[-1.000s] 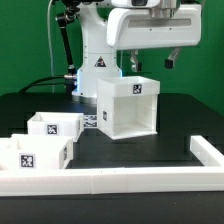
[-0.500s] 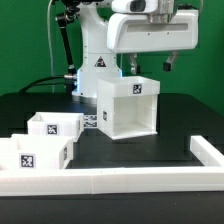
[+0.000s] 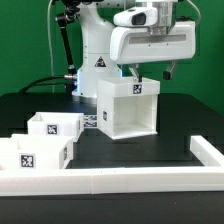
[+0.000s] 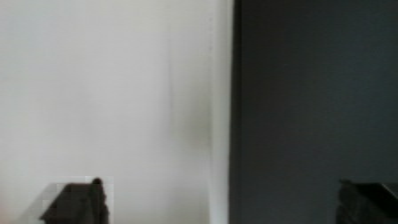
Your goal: Assemble drawer
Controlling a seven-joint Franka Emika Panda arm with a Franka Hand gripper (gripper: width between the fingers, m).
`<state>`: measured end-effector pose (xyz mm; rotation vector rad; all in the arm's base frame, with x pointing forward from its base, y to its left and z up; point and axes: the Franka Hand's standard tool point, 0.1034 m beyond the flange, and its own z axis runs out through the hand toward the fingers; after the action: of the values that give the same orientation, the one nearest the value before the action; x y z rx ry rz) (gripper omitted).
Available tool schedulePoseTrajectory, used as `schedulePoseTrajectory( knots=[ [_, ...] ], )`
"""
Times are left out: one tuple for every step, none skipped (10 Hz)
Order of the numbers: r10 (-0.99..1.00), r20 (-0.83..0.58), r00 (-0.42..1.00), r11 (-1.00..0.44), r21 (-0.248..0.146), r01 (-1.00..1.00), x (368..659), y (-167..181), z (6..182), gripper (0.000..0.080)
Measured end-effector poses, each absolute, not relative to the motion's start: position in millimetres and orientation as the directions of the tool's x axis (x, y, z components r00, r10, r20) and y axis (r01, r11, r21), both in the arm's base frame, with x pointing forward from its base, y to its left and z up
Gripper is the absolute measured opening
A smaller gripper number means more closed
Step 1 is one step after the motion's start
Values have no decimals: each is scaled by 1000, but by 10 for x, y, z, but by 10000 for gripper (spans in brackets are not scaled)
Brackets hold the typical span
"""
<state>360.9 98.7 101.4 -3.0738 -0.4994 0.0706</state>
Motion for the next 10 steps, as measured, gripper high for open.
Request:
schedulePoseTrajectory(
  knots=[
    [316, -47, 947, -949, -31, 315, 3600, 975, 999, 650],
    [314, -44, 948, -949, -30, 313, 3620, 963, 1012, 605],
    [313, -44, 949, -950, -30, 312, 3621, 962, 1012, 467],
    [313, -46, 949, -950, -30, 312, 3617, 963, 1006, 332],
    [314, -46, 948, -949, -30, 312, 3616, 963, 1004, 332],
    [314, -47, 948, -949, -31, 312, 3615, 963, 1003, 147],
    [314, -47, 948, -949, -31, 312, 3614, 963, 1001, 147],
    [314, -46, 948, -949, -31, 312, 3616, 963, 1002, 36],
    [314, -47, 948, -949, -31, 312, 3615, 963, 1002, 36],
    [314, -47, 948, -949, -31, 312, 3616, 963, 1002, 36]
  ],
)
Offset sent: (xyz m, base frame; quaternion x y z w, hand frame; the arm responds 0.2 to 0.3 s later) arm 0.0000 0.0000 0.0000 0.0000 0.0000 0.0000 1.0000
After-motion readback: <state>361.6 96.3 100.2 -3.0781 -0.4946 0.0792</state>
